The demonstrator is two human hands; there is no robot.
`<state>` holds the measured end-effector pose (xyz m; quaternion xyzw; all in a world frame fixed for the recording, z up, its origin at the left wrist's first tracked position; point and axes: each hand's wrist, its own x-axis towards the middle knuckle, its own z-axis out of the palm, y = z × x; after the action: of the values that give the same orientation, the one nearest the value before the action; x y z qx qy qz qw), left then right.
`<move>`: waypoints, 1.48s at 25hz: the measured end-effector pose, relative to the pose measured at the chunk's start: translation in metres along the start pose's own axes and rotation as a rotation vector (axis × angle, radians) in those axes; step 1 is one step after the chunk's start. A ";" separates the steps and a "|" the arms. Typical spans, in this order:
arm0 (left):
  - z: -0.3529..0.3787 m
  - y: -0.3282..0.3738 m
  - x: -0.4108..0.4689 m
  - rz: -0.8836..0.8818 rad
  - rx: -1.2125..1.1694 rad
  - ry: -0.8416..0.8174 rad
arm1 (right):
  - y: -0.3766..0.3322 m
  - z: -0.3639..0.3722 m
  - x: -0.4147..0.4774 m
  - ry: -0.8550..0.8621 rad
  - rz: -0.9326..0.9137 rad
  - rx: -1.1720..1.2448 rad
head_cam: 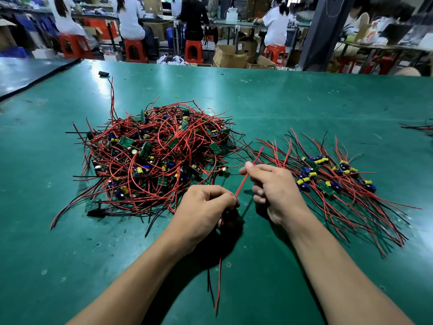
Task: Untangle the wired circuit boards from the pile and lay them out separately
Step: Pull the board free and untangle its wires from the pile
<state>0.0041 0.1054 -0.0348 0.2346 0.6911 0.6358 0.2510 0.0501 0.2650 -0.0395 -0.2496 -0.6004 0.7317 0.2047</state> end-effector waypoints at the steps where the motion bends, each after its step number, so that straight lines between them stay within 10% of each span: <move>1: 0.000 0.001 -0.001 -0.001 0.007 -0.014 | -0.001 -0.002 0.002 0.035 -0.002 0.030; 9: -0.005 0.007 0.000 0.026 0.071 -0.079 | -0.018 -0.004 0.003 0.010 0.243 0.639; 19: -0.005 0.002 0.000 0.020 0.162 -0.087 | -0.020 -0.009 0.004 0.039 0.307 0.733; 30: 0.001 0.001 -0.004 -0.030 -0.180 0.065 | 0.015 0.017 -0.018 -0.384 0.086 -0.087; 37: -0.005 0.002 0.001 -0.080 -0.189 -0.014 | 0.002 0.008 0.000 -0.041 -0.030 0.041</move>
<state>-0.0002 0.1026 -0.0324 0.1865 0.6351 0.6860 0.3020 0.0453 0.2581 -0.0402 -0.2213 -0.5931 0.7455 0.2086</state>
